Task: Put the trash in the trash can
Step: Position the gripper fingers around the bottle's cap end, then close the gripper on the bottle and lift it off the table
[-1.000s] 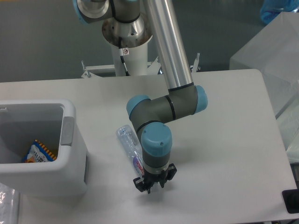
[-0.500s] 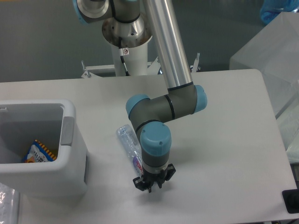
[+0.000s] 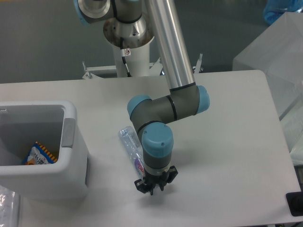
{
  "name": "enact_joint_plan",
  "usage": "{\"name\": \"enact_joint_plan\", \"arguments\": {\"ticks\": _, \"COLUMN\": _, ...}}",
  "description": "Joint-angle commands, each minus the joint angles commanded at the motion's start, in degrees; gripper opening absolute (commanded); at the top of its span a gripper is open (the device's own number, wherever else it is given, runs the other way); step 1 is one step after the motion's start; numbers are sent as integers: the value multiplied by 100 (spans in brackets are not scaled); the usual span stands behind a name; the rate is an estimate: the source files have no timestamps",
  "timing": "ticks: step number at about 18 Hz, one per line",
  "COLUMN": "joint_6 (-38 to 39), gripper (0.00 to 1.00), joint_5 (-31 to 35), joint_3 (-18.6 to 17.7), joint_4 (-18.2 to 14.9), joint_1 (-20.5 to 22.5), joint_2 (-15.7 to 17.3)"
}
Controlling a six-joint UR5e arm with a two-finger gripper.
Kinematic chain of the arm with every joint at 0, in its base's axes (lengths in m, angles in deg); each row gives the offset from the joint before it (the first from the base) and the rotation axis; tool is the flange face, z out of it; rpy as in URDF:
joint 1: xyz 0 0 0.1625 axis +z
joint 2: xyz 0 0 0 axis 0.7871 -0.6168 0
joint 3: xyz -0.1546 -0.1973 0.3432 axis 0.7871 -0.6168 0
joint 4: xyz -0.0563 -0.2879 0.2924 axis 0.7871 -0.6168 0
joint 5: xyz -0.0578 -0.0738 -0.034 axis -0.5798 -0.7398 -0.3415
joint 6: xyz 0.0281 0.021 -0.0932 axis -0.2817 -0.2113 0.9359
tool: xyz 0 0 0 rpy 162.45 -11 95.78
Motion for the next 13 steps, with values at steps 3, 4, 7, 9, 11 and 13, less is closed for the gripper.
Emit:
{"name": "enact_joint_plan", "arguments": {"ticks": 3, "joint_6": -18, "gripper": 33, "joint_5": -18, "joint_3": 132, "joint_4": 9, "joint_1": 53, "joint_2": 35}}
{"name": "enact_joint_plan", "arguments": {"ticks": 4, "joint_6": -18, "gripper": 32, "joint_5": -26, "joint_3": 184, "joint_4": 9, "joint_1": 61, "joint_2": 44}}
{"name": "enact_joint_plan", "arguments": {"ticks": 7, "joint_6": -87, "gripper": 31, "joint_5": -9, "joint_3": 360, "joint_4": 17, "joint_1": 88, "joint_2": 79}}
{"name": "enact_joint_plan", "arguments": {"ticks": 9, "joint_6": -281, "gripper": 31, "joint_5": -9, "joint_3": 535, "joint_4": 26, "joint_1": 140, "joint_2": 202}}
{"name": "enact_joint_plan", "arguments": {"ticks": 11, "joint_6": -317, "gripper": 31, "joint_5": -26, "joint_3": 694, "joint_4": 26, "joint_1": 228, "joint_2": 307}}
{"name": "enact_joint_plan", "arguments": {"ticks": 13, "joint_6": -343, "gripper": 29, "joint_5": -35, "joint_3": 782, "joint_4": 26, "joint_1": 263, "joint_2": 430}}
